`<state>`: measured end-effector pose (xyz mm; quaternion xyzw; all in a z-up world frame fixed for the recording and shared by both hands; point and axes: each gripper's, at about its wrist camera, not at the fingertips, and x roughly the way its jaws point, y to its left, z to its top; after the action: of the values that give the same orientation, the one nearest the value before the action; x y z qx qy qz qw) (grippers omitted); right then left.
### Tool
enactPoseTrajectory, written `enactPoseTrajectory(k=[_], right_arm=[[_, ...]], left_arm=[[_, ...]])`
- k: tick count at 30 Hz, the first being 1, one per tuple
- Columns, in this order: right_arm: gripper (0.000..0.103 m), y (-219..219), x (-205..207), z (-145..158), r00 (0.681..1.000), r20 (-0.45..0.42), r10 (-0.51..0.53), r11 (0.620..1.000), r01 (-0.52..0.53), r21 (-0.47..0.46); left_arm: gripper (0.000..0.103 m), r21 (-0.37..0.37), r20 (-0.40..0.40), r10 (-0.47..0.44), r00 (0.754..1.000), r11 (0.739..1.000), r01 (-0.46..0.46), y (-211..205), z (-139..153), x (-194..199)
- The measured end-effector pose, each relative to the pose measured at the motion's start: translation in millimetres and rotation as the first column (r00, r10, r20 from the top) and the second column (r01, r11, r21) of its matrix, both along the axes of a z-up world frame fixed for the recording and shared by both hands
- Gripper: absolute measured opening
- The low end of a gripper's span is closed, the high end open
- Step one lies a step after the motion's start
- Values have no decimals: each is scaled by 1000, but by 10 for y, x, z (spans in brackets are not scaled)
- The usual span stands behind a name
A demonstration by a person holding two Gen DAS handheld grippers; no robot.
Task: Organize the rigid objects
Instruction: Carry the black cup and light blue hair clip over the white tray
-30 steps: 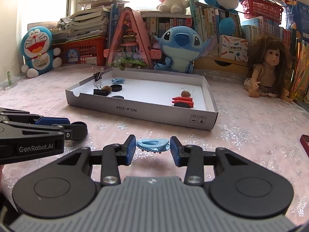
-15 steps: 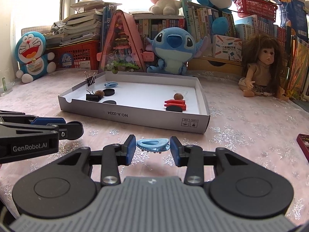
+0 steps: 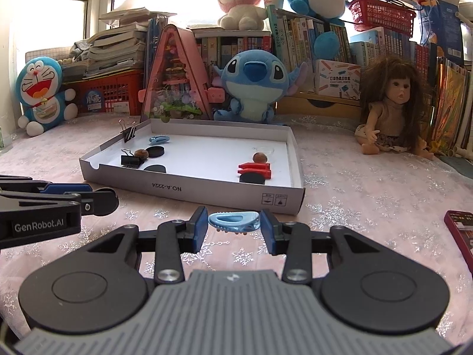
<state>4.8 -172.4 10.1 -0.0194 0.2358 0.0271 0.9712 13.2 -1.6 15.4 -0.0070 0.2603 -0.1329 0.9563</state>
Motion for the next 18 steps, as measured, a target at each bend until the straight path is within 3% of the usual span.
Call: enactPoseTrajectory(k=[18], right_arm=[[45,-153,213,119,999,16,-45,998,45,35]], left_arm=[[29,-5,17,16,1000,1000,-16,-8,152,218]])
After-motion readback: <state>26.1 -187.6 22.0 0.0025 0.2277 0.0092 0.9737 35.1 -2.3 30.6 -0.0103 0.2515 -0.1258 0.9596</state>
